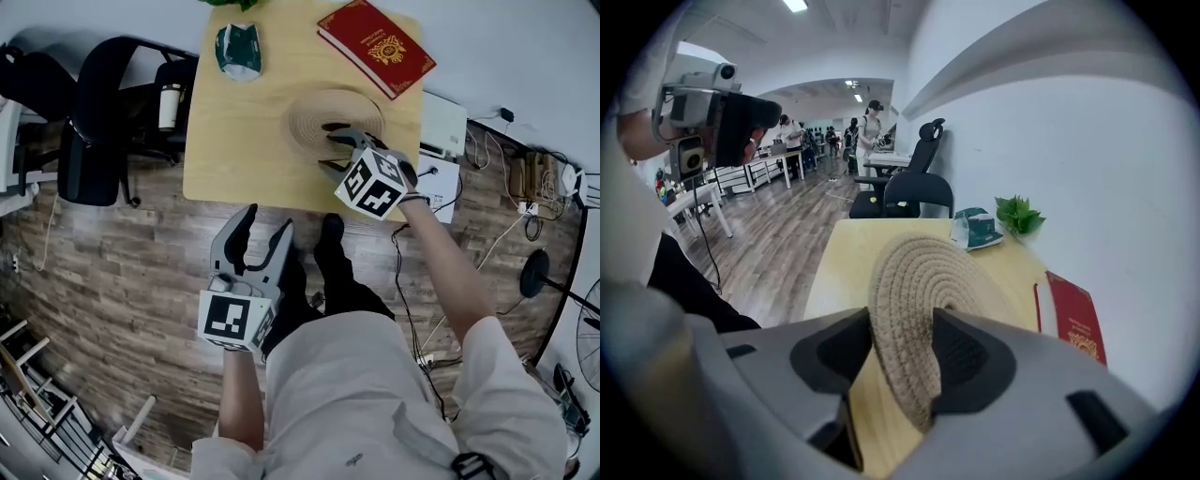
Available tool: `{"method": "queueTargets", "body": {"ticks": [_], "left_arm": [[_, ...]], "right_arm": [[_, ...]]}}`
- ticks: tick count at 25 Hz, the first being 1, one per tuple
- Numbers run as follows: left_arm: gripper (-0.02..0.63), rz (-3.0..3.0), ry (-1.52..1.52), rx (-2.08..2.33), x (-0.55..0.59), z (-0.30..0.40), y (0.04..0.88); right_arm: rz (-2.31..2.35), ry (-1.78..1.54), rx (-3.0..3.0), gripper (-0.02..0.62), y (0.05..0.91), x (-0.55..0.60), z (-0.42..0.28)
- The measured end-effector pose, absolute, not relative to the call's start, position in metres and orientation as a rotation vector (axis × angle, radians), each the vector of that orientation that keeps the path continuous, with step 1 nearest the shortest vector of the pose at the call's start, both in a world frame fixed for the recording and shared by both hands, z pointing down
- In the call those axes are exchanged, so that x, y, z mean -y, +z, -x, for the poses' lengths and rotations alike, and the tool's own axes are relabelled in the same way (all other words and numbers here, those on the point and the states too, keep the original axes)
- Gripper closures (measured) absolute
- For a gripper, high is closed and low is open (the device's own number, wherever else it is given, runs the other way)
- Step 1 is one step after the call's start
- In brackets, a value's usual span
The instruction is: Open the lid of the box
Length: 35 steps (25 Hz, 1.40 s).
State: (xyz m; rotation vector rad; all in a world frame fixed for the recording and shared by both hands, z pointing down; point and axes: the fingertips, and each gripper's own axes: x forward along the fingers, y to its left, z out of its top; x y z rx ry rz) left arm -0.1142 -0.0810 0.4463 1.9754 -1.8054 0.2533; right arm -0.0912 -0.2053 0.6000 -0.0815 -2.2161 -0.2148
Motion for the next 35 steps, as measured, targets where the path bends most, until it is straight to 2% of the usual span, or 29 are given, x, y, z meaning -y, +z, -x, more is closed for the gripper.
{"method": "queueTargets", "body": {"ticks": [18,24,35], "left_arm": [[0.394,-2.092,0.236,1.731,0.021,0.16,0.42],[0.394,-2.13,0.242,1.697,0.003,0.17,0.418],[0.394,-2.206,0.179,1.603,-0.01,0.18,0.414]], "right_arm": [[-0.199,-0.436,2.056,0.491,0.575,0.194,0.095],[-0.208,-0.591,1.958,0.506,0.57,0.183,0.096],[-0.279,-0.681,1.865,0.511,0.544,0.16,0.076]]}}
